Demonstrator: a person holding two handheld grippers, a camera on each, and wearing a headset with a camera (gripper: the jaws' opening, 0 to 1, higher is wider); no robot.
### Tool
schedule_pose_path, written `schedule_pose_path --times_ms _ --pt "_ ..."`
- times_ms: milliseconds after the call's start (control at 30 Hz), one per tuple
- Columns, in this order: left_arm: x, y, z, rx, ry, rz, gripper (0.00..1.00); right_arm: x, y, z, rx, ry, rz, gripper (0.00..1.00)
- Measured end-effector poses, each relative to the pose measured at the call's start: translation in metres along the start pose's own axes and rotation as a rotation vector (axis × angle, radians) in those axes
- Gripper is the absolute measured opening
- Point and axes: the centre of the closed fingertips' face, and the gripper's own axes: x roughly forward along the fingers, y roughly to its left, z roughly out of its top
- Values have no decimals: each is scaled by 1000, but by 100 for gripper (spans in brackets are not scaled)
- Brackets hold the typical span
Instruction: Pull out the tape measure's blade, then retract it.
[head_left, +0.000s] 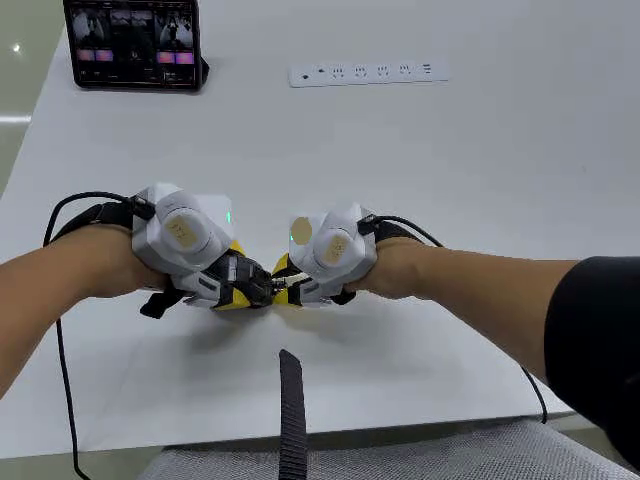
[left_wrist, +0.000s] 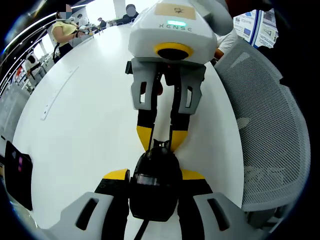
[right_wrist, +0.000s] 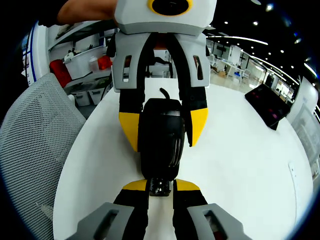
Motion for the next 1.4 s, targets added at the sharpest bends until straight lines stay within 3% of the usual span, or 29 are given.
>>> schedule_pose_path --times_ms 67,300,333,467,600,800,1400 --pt "0 0 0 0 -1 2 32 2 2 -4 29 20 18 13" --pt "0 0 1 -3 -8 2 32 3 1 -5 32 46 7 12" --pt "0 0 1 -3 -8 1 32 3 1 -5 82 48 -5 12" --pt "0 0 1 -2 -7 -2 32 4 0 -5 103 40 -11 12" --pt "0 -1 1 -1 -8 -1 32 6 0 -5 42 55 5 10" --pt "-1 -2 0 -5 -7 -3 32 5 0 -4 84 22 -1 10" --pt "-3 -1 -2 -10 -1 6 32 2 0 -5 97 31 3 9"
